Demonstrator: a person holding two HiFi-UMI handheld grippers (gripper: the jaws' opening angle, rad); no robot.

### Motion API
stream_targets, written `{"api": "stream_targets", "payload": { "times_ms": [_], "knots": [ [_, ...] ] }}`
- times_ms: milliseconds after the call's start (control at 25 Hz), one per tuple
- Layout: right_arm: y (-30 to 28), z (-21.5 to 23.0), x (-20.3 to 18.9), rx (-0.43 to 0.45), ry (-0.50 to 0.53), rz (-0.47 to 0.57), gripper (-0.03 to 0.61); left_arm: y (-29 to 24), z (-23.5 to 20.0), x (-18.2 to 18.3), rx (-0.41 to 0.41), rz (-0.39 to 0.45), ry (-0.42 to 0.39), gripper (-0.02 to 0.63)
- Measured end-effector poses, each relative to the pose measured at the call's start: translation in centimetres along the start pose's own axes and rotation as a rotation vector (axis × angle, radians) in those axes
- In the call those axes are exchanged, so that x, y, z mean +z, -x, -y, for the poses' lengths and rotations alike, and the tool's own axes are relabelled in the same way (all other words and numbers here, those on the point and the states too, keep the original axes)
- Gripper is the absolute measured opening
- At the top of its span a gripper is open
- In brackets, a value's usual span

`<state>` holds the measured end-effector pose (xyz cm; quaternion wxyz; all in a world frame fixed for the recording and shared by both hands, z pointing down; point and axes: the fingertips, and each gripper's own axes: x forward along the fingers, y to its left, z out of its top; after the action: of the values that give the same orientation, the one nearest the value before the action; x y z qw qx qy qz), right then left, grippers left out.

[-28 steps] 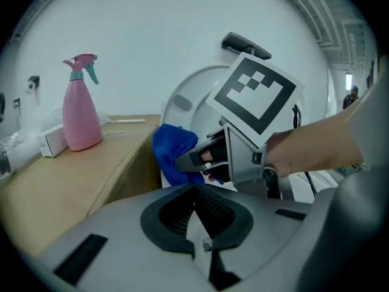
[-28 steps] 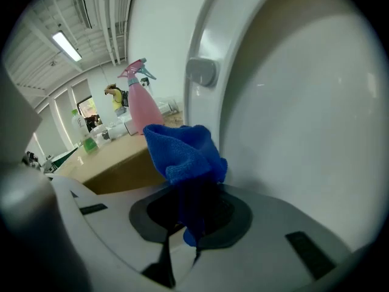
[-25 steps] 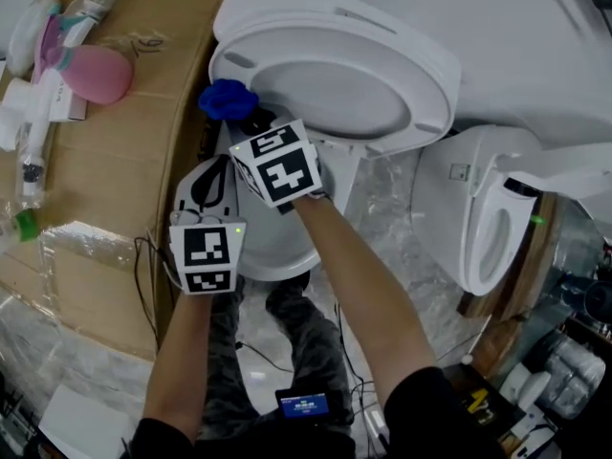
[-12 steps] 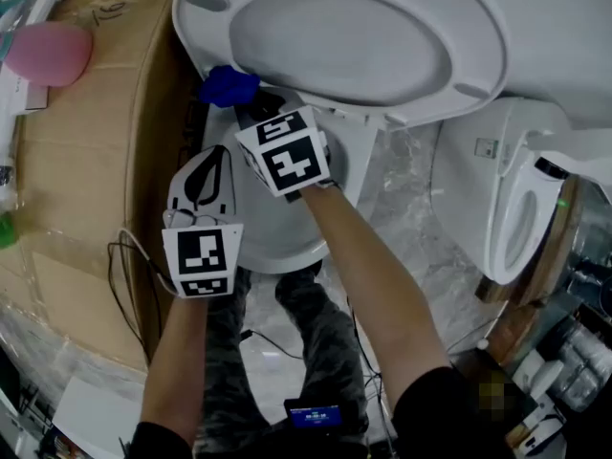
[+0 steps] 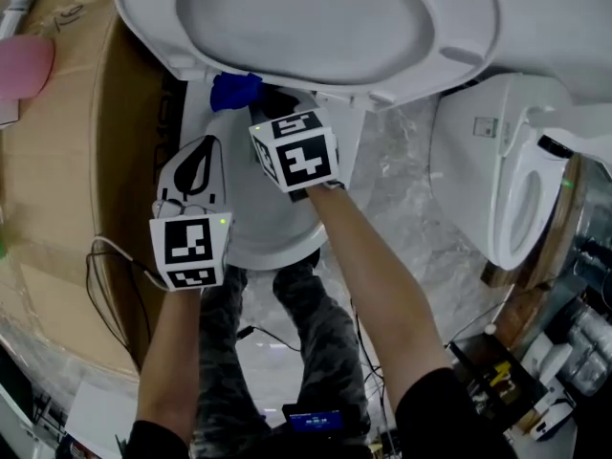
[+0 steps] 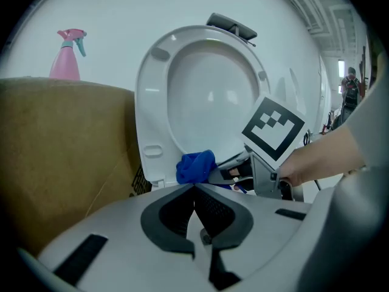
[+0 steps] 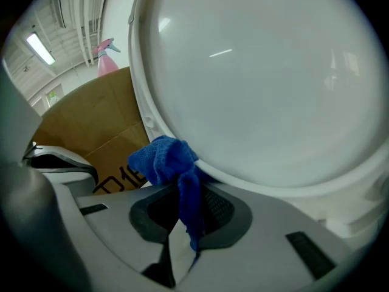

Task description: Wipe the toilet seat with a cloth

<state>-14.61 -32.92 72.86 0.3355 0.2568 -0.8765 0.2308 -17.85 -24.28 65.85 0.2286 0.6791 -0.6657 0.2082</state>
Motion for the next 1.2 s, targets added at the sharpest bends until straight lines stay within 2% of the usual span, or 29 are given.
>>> {"api": "stream_targets", "payload": {
  "times_ms": [400, 640, 840, 1200],
  "knots": [
    [4.7, 6.4, -2.8, -0.142, -0.102, 0.025, 0.066, -0.8, 4.0, -0.1, -0.053, -0.009, -0.008, 0.012],
    [8.0, 10.0, -3.3, -0.194, -0.185, 0.061, 0.066, -0.9, 6.5, -0.3, -0.067, -0.026, -0.073, 0.012],
    [10.8, 11.7, -3.1, -0.226, -0.194, 0.077, 0.066, -0.7, 8.5, 0.5, -0.088, -0.026, -0.089, 0.011],
    [15.5, 12.6, -1.7, -0.245, -0.187, 0.078, 0.066, 0.4, 12.2, 4.4, -0.137, 0.007, -0.137, 0.012]
  ]
}}
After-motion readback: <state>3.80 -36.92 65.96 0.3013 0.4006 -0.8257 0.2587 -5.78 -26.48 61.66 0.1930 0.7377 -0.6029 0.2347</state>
